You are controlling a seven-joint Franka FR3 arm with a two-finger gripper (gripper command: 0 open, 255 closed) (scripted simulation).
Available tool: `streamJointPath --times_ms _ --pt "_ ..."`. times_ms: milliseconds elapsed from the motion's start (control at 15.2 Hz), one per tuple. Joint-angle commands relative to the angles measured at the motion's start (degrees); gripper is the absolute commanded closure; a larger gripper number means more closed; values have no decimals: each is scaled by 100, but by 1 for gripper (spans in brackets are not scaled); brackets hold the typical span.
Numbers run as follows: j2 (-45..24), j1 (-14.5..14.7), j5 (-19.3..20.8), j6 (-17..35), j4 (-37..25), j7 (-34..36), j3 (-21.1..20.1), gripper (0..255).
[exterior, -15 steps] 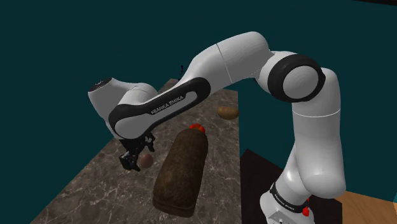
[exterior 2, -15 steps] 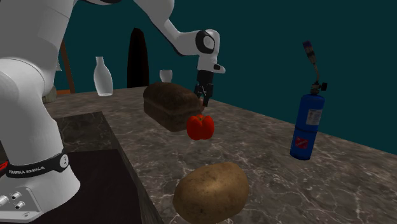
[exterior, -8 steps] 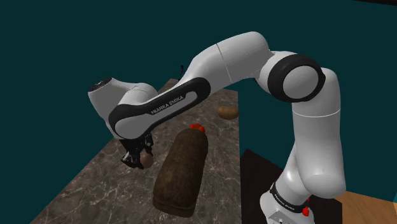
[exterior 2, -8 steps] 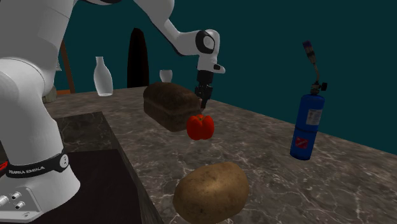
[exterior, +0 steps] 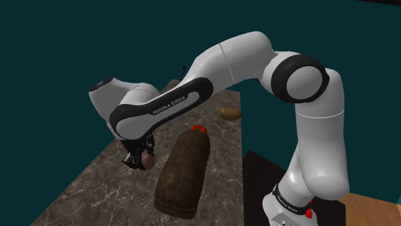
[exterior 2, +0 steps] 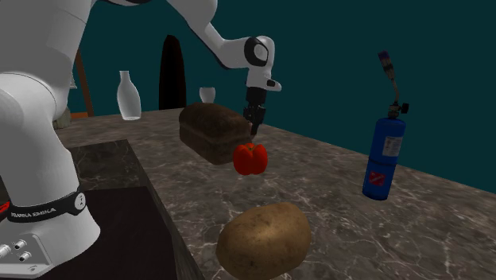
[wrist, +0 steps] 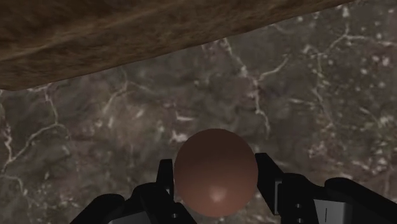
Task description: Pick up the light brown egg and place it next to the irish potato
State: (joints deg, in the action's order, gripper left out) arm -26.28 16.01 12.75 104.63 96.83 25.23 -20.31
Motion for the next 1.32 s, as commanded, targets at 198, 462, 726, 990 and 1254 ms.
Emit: streamJointPath --times_ms 198,462,726,990,1254 --pt "140 -8 -58 -281 -152 -47 -27 255" --pt "252 -13 -104 -537 -306 -89 -47 255" --pt "347 -14 -144 -801 -483 -128 -64 255" --pt "423 -10 -177 -1073 -686 -164 -78 255" --pt "480 -1 -201 -1353 -916 -197 -90 255"
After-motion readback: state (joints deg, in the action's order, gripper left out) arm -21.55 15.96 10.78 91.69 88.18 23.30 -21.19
